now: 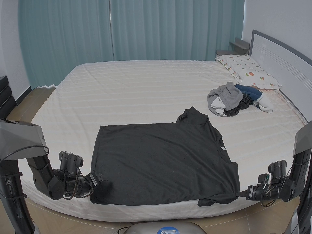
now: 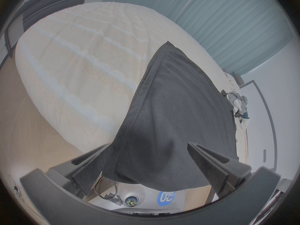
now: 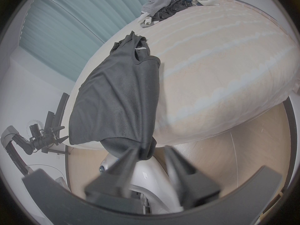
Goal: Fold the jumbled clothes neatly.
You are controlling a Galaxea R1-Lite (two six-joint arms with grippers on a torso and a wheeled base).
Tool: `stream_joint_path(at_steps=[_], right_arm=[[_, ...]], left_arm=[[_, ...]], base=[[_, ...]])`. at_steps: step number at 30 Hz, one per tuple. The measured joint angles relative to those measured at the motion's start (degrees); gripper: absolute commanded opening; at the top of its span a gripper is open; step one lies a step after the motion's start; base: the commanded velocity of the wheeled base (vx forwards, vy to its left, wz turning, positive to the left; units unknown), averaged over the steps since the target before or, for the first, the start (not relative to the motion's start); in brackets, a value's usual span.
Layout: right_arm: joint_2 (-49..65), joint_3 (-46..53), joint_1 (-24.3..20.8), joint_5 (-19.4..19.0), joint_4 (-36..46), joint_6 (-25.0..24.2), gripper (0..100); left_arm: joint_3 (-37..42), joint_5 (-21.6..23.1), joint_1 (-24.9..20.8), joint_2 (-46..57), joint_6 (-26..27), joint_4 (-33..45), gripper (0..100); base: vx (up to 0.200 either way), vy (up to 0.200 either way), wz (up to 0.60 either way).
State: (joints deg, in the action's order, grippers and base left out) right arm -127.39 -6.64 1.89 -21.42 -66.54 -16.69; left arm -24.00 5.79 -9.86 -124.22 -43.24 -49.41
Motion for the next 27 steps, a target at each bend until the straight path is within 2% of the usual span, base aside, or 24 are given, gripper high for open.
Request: stream_joint_path(at_steps=[5,13,18,19,27], right_arm=[[-0.4,-0.5,0.0,-0.4,-1.0,-1.0,100],[-2.2,-6.4,-0.5,-0.4,-5.7,-10.6,100],[-5.1,-10.0,-2.2,0.8,-6.9,-12.1,100],[-5.5,-10.4,-2.4,1.0,-6.9,-12.1,0],[-7.9,-12.5,-3.8,1.3,-7.0,-12.3,0]], left_arm=[[0.3,-0.5,-0.5,-0.7,0.4,-0.2,100],[0.2,-0.6,-0.5,-1.4,0.6,-0.2,100],[-0.1,-0.8,-0.6,-1.6,0.6,-0.2,100],[-0.2,-0.9,-0.6,-1.6,0.6,-0.2,100],[-0.5,-2.9,-1.0,-2.5,1.5,-0.2,100]], base=[[0.0,0.0,0.0],[0.0,0.0,0.0],[0.0,0.0,0.0],[0.0,0.0,0.0],[0.0,0.0,0.0]])
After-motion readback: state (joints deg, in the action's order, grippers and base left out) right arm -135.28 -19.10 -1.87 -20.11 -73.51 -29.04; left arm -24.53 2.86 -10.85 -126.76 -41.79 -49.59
